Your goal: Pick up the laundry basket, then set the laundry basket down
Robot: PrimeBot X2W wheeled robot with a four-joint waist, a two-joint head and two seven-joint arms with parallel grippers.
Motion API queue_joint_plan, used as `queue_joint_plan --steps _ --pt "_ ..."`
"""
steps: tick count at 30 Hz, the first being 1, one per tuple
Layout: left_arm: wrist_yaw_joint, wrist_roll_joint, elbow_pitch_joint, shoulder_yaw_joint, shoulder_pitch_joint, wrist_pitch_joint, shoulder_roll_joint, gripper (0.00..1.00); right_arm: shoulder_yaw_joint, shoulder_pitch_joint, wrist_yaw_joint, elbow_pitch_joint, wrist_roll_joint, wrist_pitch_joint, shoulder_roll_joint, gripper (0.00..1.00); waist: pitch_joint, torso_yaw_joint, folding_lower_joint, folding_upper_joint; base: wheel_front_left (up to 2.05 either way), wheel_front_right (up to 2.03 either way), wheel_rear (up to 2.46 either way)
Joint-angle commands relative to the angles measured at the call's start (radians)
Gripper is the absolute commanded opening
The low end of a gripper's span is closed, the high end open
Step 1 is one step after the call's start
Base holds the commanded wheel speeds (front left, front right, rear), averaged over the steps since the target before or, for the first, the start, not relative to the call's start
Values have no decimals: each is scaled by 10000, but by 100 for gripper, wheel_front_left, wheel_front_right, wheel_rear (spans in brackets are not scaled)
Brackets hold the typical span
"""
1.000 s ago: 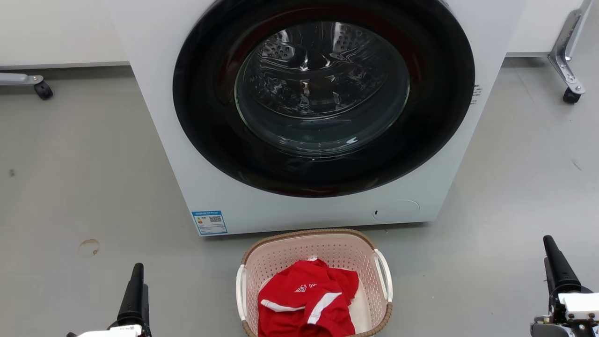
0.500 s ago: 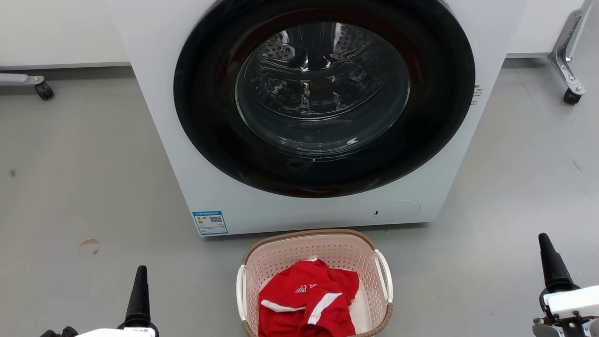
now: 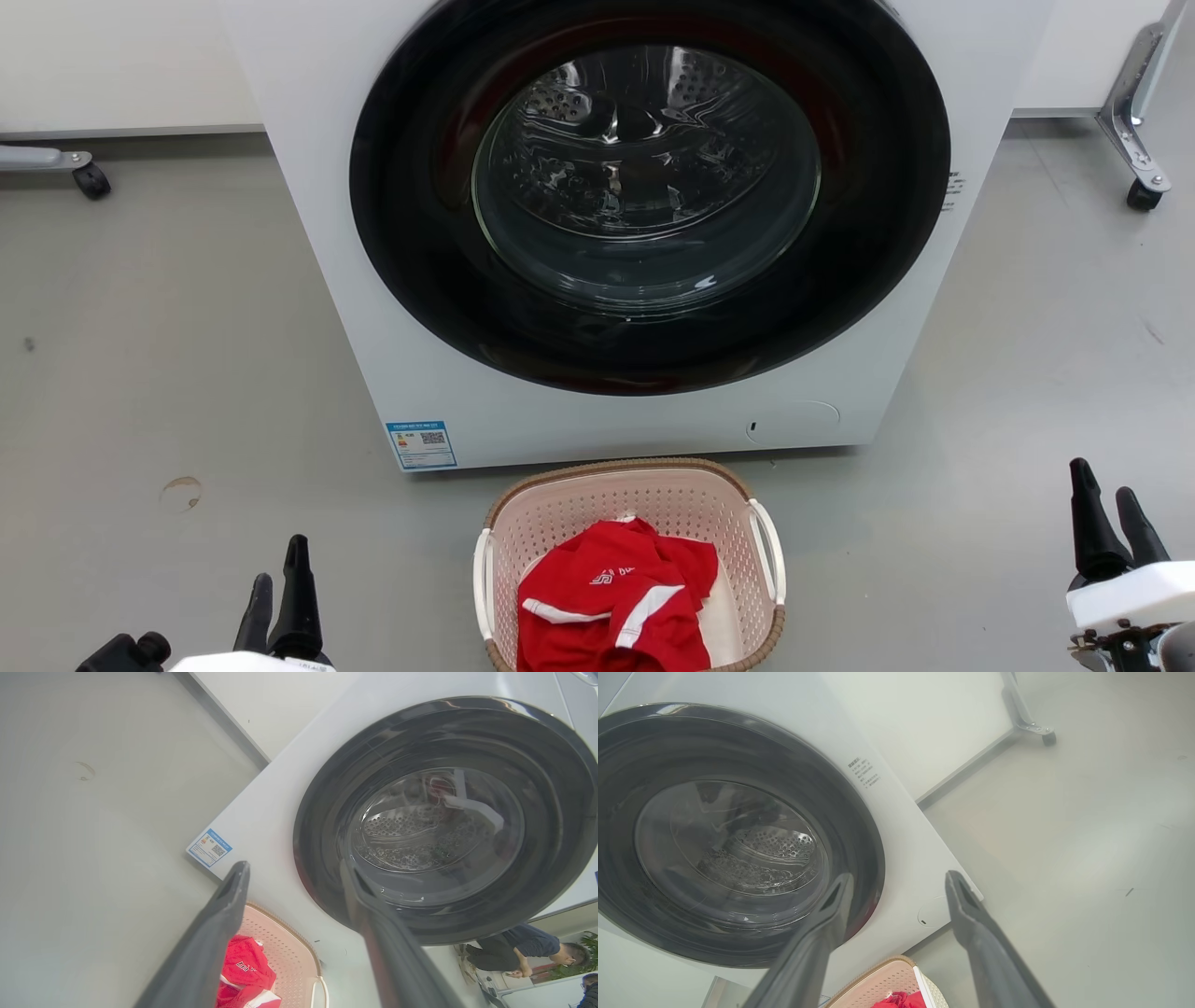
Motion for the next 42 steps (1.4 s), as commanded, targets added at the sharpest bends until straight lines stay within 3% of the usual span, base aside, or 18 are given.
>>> queue_joint_plan --steps 1,42 --pt "80 343 -334 90 -167 -133 172 100 38 -544 34 -174 -367 -218 -318 100 -5 4 -1 -1 0 0 0" --pt "1201 4690 -1487 -674 345 -1024 671 100 391 -678 51 -200 -5117 -1466 -485 100 -104 178 -1 -1 0 0 0"
